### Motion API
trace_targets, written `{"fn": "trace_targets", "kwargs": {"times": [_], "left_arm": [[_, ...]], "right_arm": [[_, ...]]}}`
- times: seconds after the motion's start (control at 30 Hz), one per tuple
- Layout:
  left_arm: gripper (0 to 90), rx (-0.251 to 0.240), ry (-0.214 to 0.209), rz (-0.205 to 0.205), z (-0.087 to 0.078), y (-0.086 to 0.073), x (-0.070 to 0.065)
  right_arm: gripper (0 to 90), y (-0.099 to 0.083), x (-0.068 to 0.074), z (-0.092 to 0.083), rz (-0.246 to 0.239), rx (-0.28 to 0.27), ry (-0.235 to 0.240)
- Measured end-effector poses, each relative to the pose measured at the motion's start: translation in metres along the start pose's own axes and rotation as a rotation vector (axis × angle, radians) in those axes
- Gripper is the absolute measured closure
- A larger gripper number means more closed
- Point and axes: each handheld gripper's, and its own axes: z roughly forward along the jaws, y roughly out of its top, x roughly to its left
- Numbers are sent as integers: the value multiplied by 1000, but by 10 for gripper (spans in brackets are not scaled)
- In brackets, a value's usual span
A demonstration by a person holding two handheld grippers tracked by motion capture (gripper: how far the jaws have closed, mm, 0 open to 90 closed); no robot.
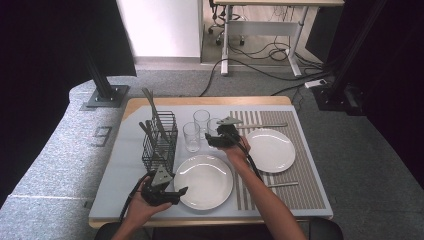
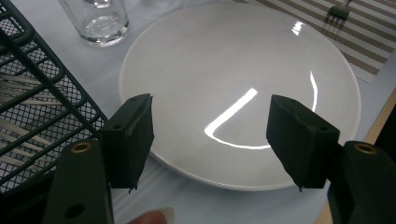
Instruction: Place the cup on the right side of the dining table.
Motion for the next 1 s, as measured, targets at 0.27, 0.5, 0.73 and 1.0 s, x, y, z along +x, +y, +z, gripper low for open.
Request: {"fn": "trace_targets", "kwargs": {"times": [0.27,0.5,0.73,1.0], "left_arm": [[322,-1,-2,-1,0,0,0],[321,-1,-1,-1,0,0,0],[322,-1,-1,-1,0,0,0],[322,0,-3,-1,0,0,0]], "right_arm": [[301,1,-3,-1,4,4,-6],[301,2,-7,-3,4,4,-12],[301,4,-11,-5,9,5,-18],[301,6,-17,-9,19,-1,-27]]}}
